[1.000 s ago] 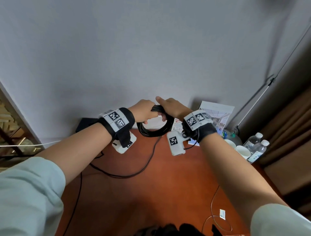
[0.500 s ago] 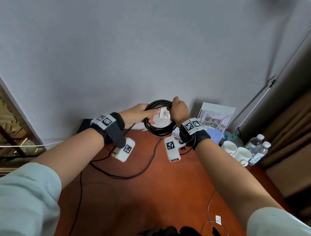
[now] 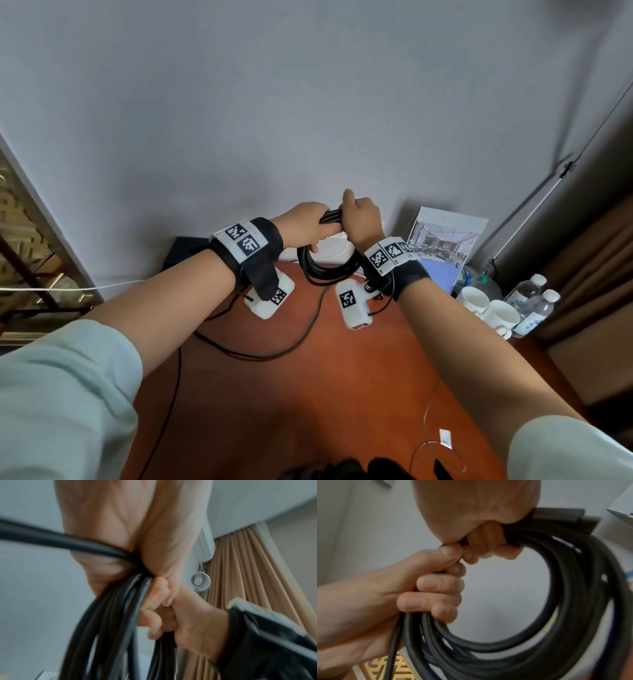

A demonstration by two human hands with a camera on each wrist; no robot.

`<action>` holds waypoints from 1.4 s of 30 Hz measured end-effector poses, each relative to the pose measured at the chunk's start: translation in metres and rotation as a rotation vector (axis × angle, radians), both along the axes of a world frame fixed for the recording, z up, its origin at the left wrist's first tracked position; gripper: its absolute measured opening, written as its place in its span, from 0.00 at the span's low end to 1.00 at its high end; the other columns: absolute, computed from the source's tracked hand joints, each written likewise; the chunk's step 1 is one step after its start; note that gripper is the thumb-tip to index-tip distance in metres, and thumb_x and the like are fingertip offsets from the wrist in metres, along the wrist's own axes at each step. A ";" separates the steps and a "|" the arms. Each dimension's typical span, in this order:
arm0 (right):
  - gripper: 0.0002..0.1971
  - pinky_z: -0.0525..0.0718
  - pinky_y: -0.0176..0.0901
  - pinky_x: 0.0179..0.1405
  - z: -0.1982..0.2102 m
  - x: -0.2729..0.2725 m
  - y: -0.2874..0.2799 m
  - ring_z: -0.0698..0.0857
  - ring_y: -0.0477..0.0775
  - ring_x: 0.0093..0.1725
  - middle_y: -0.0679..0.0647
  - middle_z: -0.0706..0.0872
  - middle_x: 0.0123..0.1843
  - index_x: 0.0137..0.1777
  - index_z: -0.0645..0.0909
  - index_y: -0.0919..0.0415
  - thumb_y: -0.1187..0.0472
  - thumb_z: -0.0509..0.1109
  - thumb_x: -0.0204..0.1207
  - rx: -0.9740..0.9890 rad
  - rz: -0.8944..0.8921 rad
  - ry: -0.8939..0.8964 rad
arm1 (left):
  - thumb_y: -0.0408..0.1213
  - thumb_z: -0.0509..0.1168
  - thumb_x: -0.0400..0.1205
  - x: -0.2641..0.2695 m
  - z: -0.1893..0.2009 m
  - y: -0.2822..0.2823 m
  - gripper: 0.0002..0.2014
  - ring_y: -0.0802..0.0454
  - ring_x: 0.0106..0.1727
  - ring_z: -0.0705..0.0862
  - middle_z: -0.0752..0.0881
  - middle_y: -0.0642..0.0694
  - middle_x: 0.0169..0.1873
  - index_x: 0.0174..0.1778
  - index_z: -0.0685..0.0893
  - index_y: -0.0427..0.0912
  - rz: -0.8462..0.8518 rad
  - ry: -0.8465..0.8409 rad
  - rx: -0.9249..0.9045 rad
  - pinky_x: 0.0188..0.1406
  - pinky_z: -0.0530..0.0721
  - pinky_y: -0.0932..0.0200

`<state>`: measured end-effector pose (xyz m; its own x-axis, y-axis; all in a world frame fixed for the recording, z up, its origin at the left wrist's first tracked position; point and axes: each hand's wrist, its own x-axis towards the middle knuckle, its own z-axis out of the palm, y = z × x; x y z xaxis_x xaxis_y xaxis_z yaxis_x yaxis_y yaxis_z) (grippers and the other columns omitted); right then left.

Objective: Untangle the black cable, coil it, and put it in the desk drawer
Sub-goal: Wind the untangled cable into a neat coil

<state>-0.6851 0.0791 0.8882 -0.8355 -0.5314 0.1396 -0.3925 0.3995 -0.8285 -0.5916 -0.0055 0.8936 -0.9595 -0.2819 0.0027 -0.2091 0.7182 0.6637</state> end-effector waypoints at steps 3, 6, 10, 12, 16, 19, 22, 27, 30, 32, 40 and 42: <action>0.15 0.76 0.54 0.45 -0.003 -0.001 0.003 0.78 0.65 0.43 0.68 0.80 0.43 0.33 0.70 0.64 0.61 0.53 0.81 -0.066 -0.115 -0.098 | 0.42 0.65 0.83 0.007 0.000 -0.009 0.13 0.51 0.30 0.84 0.78 0.50 0.27 0.35 0.77 0.40 -0.104 0.017 0.432 0.58 0.86 0.47; 0.12 0.75 0.47 0.30 -0.006 -0.008 0.010 0.75 0.61 0.29 0.60 0.74 0.34 0.35 0.69 0.66 0.66 0.53 0.79 -0.134 -0.161 -0.213 | 0.43 0.60 0.86 0.015 -0.005 -0.010 0.15 0.51 0.30 0.82 0.72 0.52 0.24 0.34 0.75 0.42 -0.164 0.014 0.723 0.68 0.78 0.40; 0.17 0.71 0.41 0.24 -0.016 -0.014 0.008 0.71 0.56 0.23 0.57 0.72 0.29 0.32 0.67 0.60 0.59 0.50 0.84 -0.270 -0.181 -0.434 | 0.53 0.53 0.87 0.013 -0.008 0.000 0.22 0.53 0.23 0.67 0.62 0.51 0.22 0.34 0.72 0.40 -0.060 0.166 0.623 0.48 0.86 0.53; 0.18 0.71 0.42 0.27 -0.023 -0.014 0.006 0.71 0.54 0.25 0.55 0.72 0.29 0.33 0.67 0.59 0.57 0.50 0.85 -0.305 -0.166 -0.479 | 0.58 0.51 0.86 0.012 -0.009 0.004 0.25 0.52 0.22 0.63 0.62 0.51 0.20 0.32 0.71 0.41 0.024 0.207 0.560 0.37 0.84 0.58; 0.14 0.71 0.41 0.25 -0.020 -0.007 0.006 0.69 0.54 0.21 0.55 0.77 0.25 0.34 0.69 0.62 0.62 0.49 0.80 -0.327 -0.192 -0.515 | 0.60 0.52 0.85 0.007 -0.011 0.002 0.26 0.52 0.21 0.63 0.63 0.51 0.20 0.30 0.69 0.43 0.127 0.226 0.530 0.30 0.78 0.60; 0.19 0.71 0.41 0.25 -0.014 -0.005 0.010 0.66 0.52 0.15 0.51 0.72 0.13 0.28 0.70 0.63 0.60 0.49 0.80 -0.300 -0.072 -0.563 | 0.58 0.54 0.85 0.008 -0.014 -0.003 0.24 0.51 0.22 0.62 0.62 0.52 0.19 0.28 0.65 0.45 0.160 0.232 0.525 0.27 0.77 0.60; 0.25 0.78 0.47 0.33 -0.004 0.002 0.013 0.73 0.56 0.17 0.55 0.73 0.14 0.25 0.73 0.66 0.56 0.50 0.81 -0.177 0.070 -0.373 | 0.55 0.55 0.86 0.009 -0.015 -0.004 0.24 0.52 0.21 0.60 0.61 0.51 0.20 0.27 0.62 0.47 0.157 0.209 0.496 0.24 0.73 0.61; 0.26 0.76 0.50 0.47 0.008 0.014 0.006 0.81 0.62 0.41 0.61 0.82 0.32 0.26 0.69 0.57 0.49 0.49 0.85 -0.035 0.045 0.012 | 0.55 0.58 0.84 0.006 -0.013 0.004 0.25 0.53 0.21 0.64 0.66 0.53 0.19 0.26 0.67 0.44 0.161 0.169 0.431 0.25 0.71 0.60; 0.27 0.72 0.46 0.41 0.010 0.014 0.003 0.78 0.60 0.38 0.58 0.80 0.30 0.26 0.69 0.62 0.49 0.50 0.85 -0.050 -0.019 0.023 | 0.55 0.56 0.85 0.009 -0.005 0.007 0.25 0.53 0.21 0.61 0.64 0.52 0.18 0.26 0.67 0.43 0.133 0.169 0.493 0.28 0.72 0.59; 0.24 0.72 0.47 0.37 0.008 0.013 0.001 0.76 0.60 0.37 0.58 0.78 0.29 0.26 0.67 0.62 0.52 0.50 0.84 -0.055 -0.004 0.009 | 0.55 0.54 0.86 0.014 -0.001 0.006 0.24 0.53 0.20 0.60 0.63 0.50 0.18 0.30 0.71 0.43 0.069 0.141 0.556 0.30 0.75 0.61; 0.18 0.69 0.44 0.25 0.006 0.008 0.005 0.68 0.53 0.15 0.50 0.72 0.16 0.24 0.71 0.59 0.59 0.55 0.76 -0.258 0.007 -0.289 | 0.53 0.56 0.82 0.035 -0.006 -0.007 0.20 0.55 0.20 0.64 0.61 0.53 0.17 0.30 0.70 0.42 -0.237 0.037 0.747 0.50 0.84 0.54; 0.18 0.67 0.45 0.26 0.003 0.008 0.006 0.64 0.51 0.12 0.49 0.68 0.12 0.23 0.68 0.60 0.60 0.54 0.76 -0.283 0.032 -0.355 | 0.48 0.54 0.86 0.035 -0.004 -0.007 0.20 0.55 0.20 0.63 0.61 0.53 0.17 0.29 0.68 0.43 -0.235 0.047 0.736 0.45 0.84 0.56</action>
